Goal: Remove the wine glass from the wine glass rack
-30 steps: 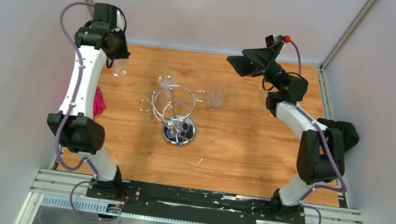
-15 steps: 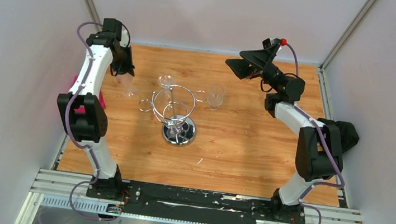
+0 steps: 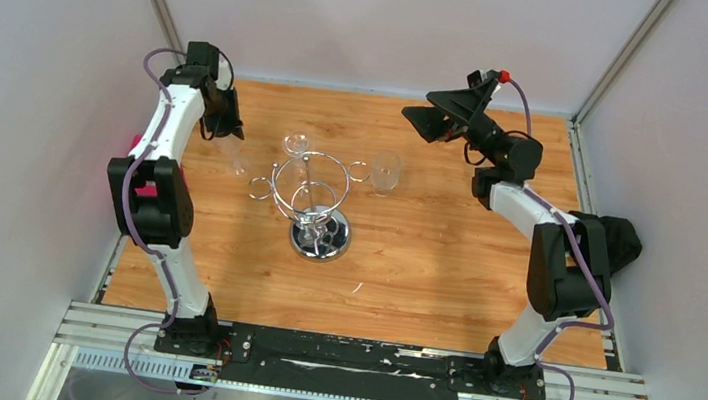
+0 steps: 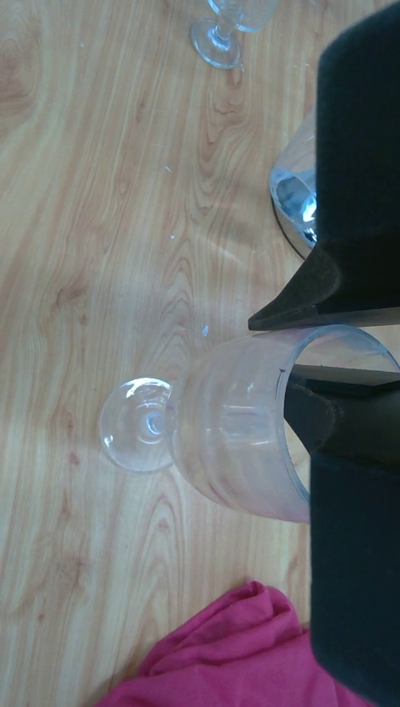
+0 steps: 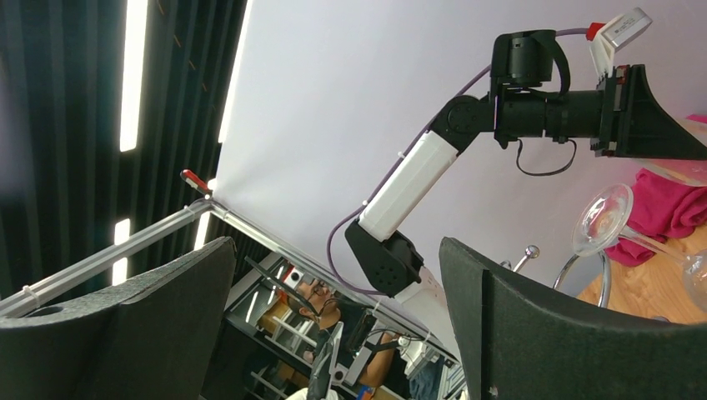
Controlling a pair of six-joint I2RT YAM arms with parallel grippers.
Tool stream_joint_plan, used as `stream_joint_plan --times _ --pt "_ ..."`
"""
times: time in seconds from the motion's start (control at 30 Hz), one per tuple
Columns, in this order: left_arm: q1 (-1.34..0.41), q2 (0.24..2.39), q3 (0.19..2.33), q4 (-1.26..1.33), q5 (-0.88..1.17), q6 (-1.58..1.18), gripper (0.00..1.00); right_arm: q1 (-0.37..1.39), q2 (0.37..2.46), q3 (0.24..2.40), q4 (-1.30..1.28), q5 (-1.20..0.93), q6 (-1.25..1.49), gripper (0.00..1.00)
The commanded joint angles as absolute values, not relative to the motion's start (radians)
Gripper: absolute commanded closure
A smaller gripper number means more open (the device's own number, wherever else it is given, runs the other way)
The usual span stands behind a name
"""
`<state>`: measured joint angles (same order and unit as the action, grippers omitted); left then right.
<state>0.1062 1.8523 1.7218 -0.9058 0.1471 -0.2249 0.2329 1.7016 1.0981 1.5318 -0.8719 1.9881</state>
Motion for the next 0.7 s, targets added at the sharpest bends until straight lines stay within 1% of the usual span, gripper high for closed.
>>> stream_joint_plan --times 0.0,0.37,0.4,0.43,0.57,0.67 --pt "0.118 1.874 1.714 -0.874 0.161 -0.227 1.0 0.216 1.711 1.092 1.597 -0.896 1.963 0.02" --pt "0.118 1.903 1.707 -0.873 0.14 -0.234 1.0 0.216 1.73 1.095 1.597 -0.902 1.955 0.02" --pt "0.118 1.906 1.707 -0.873 0.139 -0.236 0.98 0.216 1.732 1.095 1.596 -0.903 1.956 0.02" --pt "0.117 1.907 1.707 -0.874 0.136 -0.235 0.95 0.216 1.733 1.095 1.597 -0.903 1.956 0.02" --pt "0.117 1.9 1.709 -0.891 0.131 -0.228 0.72 0.216 1.743 1.094 1.597 -0.905 1.955 0.02" --pt "0.117 1.88 1.715 -0.905 0.105 -0.224 0.6 0.216 1.749 1.092 1.596 -0.905 1.954 0.02"
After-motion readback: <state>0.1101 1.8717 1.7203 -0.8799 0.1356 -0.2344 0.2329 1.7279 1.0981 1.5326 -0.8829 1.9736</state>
